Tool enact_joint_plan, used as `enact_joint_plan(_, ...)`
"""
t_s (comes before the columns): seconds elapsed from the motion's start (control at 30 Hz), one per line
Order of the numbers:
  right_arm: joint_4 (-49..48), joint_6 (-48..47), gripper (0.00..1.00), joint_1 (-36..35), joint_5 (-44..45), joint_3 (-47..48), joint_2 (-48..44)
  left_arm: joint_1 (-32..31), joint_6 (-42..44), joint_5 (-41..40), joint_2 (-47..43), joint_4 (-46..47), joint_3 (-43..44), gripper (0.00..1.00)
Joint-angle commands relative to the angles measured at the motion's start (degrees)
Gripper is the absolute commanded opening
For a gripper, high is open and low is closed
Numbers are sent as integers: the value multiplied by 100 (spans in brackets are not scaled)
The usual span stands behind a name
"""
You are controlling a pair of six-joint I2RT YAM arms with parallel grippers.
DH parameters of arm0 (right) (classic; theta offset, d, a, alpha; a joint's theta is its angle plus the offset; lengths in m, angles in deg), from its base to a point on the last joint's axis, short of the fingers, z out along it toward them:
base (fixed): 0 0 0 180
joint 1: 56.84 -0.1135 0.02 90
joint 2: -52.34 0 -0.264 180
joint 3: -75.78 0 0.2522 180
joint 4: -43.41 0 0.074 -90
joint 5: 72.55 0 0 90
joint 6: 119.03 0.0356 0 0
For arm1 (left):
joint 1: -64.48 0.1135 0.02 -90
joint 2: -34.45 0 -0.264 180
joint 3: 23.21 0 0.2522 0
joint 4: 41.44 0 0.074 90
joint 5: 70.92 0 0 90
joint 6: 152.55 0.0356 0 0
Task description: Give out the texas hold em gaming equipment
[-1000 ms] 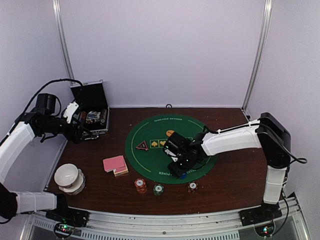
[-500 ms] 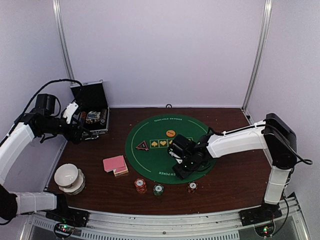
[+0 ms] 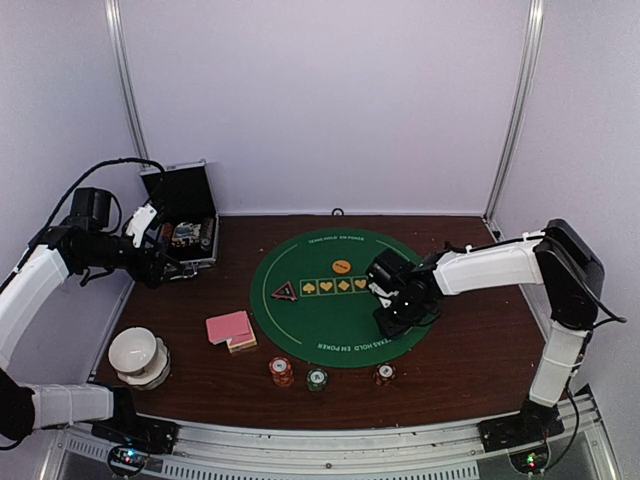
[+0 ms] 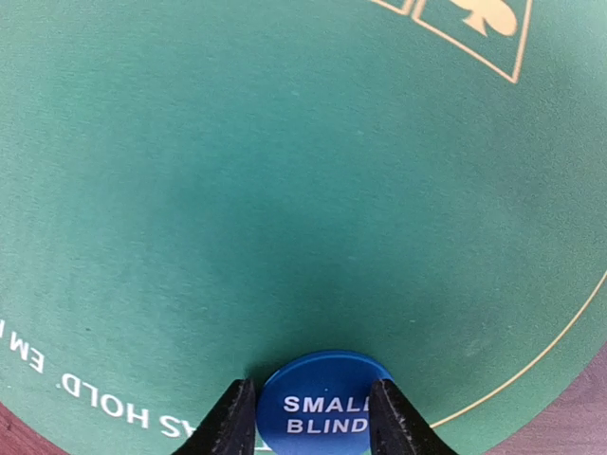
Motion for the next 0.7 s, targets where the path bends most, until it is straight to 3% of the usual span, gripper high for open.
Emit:
enact_joint_plan(0.0, 298, 72, 43, 133, 104, -184, -122, -15, 105, 109, -59, -25, -28, 98)
enact_joint_plan(0.2, 379, 108, 42, 159, 182, -224, -328, -19, 133, 124, -49, -27, -39, 98)
enact_joint_plan(0.47, 1005, -11, 67, -293, 251, 128, -1089, -20, 93, 150, -27, -28, -21, 98)
enact_joint_plan(0.67, 1345, 242, 73, -956, -133, 45, -1405, -19, 85, 167, -22, -28, -21, 97)
